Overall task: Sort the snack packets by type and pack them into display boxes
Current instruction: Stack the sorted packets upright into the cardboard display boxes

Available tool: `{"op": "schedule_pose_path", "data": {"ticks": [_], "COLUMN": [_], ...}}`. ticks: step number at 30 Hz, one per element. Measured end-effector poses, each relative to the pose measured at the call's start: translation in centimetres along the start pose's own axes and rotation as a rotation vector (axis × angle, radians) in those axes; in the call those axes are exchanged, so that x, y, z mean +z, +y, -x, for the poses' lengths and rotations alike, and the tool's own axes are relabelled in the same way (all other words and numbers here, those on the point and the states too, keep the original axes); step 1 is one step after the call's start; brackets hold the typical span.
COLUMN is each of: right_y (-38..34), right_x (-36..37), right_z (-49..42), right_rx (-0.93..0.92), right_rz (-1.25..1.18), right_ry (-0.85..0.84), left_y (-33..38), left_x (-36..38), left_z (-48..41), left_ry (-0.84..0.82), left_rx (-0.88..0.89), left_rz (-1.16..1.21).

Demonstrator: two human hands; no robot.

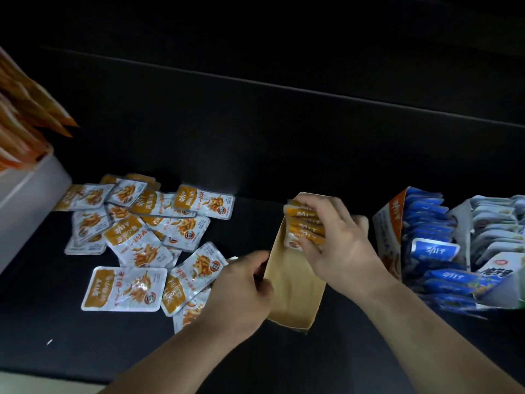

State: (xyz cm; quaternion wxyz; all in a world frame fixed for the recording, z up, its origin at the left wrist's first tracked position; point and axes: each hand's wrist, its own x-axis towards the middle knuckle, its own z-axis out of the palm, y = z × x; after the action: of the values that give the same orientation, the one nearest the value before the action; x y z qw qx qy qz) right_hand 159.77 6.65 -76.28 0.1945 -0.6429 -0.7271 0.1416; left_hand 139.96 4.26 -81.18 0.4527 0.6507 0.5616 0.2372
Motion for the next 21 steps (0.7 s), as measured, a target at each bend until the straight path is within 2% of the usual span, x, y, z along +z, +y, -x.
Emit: {"op": "schedule_pose_path", "data": {"ticks": [3, 7, 11, 15, 17, 21], "right_y": [0.6, 1.0, 0.8, 1.2, 1.4, 1.5], "right_x": [0.6, 0.4, 0.7, 0.3, 0.3, 0.3], "right_z": [0.5, 0.5, 0.6, 1.0, 1.1, 1.1], "right_rx": [-0.041, 0.054, 0.09, 0.206, 0.237, 0.334], "right_rz": [0.191, 0.281, 0.176, -0.248, -0.379, -0.466], "right_ry": [0.154, 0.251, 0.255, 0.152, 0.112, 0.136], "left_y": [-0.6, -0.4, -0.7, -0.9, -1.0, -1.0], "left_x": [-0.4, -0.5, -0.2, -0.2, -0.3, -0.1], "left_z": [0.5, 0.7, 0.8, 1.1, 1.2, 1.2], "left_ry": [-0.002, -0.013, -0.013, 0.022, 0.044, 0.015], "left_rx": [-0.003, 0.02, 0.018, 0.002, -0.011, -0.019], "left_rz": [0.043, 0.068, 0.048, 0.062, 0.075, 0.068]}}
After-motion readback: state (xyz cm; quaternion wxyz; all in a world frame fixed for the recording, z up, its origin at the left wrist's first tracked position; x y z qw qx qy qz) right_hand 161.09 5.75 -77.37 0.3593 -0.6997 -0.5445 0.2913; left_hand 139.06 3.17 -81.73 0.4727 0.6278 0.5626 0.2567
